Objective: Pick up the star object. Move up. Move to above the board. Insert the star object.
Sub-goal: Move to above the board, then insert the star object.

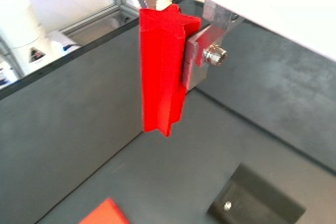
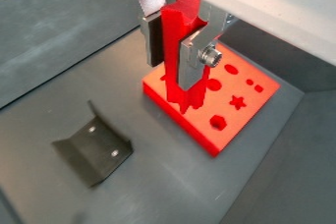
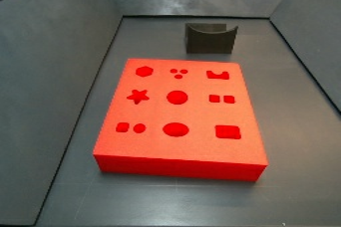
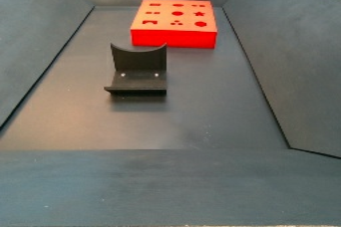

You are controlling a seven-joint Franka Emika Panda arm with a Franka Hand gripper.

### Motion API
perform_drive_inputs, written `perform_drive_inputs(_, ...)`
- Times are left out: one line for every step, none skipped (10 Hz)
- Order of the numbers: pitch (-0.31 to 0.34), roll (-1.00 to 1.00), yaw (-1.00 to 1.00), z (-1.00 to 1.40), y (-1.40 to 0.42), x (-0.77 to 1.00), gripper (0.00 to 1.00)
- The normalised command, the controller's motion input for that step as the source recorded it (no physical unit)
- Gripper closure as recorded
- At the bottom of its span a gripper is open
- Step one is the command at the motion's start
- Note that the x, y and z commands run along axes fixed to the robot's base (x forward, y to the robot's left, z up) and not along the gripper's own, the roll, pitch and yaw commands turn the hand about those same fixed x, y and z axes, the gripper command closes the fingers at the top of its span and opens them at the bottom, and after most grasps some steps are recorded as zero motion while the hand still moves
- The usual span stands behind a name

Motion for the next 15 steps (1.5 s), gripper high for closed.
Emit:
perform_drive_inputs(-0.025,-0.01,0.0,-0.08,-1.0,0.02,1.0)
perform_drive_inputs(-0.01,0.01,0.01,-0.08,-1.0,0.03,1.0)
perform_drive_inputs(-0.001,-0.01,0.01,-0.08,-1.0,0.03,1.0)
perform_drive_inputs(0.004,0.0,0.01,-0.08,-1.0,0.04,1.0)
perform_drive_inputs(0.013,-0.01,0.0,-0.08,-1.0,0.05,1.0)
perform_drive_inputs(0.021,0.0,0.01,-0.08,-1.0,0.08,1.0)
perform_drive_inputs(0.026,0.0,0.01,-0.08,-1.0,0.1,1.0)
perform_drive_inputs(0.021,0.0,0.01,-0.06,-0.72,0.11,1.0)
perform_drive_inputs(0.017,0.0,0.01,-0.03,-0.48,0.08,1.0)
perform_drive_inputs(0.016,0.01,0.0,-0.01,-0.22,0.06,1.0)
perform_drive_inputs(0.0,0.0,0.0,-0.02,0.0,0.0,1.0)
perform_drive_inputs(0.0,0.0,0.01,-0.16,0.0,-0.02,1.0)
perform_drive_inputs(0.0,0.03,0.06,-0.29,0.0,-0.09,1.0)
perform_drive_inputs(-0.001,0.07,0.19,-0.46,0.0,-0.19,1.0)
perform_drive_inputs(-0.013,0.11,0.28,-0.65,0.0,-0.17,1.0)
